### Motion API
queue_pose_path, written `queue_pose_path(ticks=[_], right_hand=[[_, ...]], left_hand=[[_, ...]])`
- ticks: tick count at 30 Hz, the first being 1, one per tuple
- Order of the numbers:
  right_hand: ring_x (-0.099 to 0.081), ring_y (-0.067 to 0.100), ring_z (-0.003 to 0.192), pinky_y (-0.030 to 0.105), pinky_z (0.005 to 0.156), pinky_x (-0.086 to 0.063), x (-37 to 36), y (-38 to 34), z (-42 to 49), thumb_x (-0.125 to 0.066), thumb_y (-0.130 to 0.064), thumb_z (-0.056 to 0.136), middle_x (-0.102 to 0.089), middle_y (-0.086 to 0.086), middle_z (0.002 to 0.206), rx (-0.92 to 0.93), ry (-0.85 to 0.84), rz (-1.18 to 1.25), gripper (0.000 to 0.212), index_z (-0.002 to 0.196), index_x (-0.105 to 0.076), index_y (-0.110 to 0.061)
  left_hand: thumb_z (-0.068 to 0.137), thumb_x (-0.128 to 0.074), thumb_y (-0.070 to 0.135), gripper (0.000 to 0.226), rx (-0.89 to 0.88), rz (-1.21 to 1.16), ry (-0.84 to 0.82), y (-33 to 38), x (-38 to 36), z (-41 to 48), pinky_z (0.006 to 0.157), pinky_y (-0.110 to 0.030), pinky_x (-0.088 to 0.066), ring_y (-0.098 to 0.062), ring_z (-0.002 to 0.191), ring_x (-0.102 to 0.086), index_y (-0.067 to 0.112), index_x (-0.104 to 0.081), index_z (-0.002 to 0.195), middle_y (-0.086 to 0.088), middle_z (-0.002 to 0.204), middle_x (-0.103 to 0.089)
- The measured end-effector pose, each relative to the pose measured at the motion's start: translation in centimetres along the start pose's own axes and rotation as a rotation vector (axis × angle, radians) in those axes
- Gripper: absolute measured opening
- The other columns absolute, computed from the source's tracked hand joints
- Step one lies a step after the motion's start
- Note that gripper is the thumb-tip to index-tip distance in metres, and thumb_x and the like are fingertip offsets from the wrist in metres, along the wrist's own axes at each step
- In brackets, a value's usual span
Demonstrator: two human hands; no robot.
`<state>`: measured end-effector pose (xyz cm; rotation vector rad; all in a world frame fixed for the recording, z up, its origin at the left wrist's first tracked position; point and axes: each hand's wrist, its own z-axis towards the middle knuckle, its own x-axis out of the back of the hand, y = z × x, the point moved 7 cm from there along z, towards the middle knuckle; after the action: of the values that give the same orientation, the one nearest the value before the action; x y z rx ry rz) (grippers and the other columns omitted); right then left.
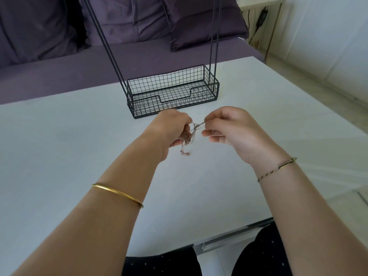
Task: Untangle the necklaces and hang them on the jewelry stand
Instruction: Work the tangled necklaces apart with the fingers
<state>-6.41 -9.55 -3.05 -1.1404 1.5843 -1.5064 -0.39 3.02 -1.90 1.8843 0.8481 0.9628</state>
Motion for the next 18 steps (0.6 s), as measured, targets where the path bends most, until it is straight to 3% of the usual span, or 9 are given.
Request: queue_pose_path(ticks=[7,18], right_hand=[[-0.067,0.018,0.067,0.033,0.077,-0.055,-0.15,0.15,-0.02,-0.055,0.002,0.088,-0.065,0.002,0.068,-0.055,-0.013,0.199,0.017,0.079,-0.06,-0.012],[-0.064,0.017,0.065,0.032,0.073,-0.054,0.11,0.17,0.08,-0.05,0.004,0.089,-0.057,0.003,0.066,-0.084,0.005,0.293,0.022,0.079,-0.06,-0.012]], left_hand=[[0.09,-0.053,0.01,0.015,-0.019,0.073,-0.07,0.0,-0.62,-0.12,0.07,-0.026,-0.044,-0.01,0.061,-0.049,0.015,-0.065,0.084,0.002,0.067,-0.05],[0.087,-0.065,0.012,0.01,-0.099,0.049,-0.089,0.01,-0.64,0.35,0.069,-0.025,-0.047,-0.011,0.067,-0.053,0.015,-0.062,0.078,0.001,0.071,-0.055]])
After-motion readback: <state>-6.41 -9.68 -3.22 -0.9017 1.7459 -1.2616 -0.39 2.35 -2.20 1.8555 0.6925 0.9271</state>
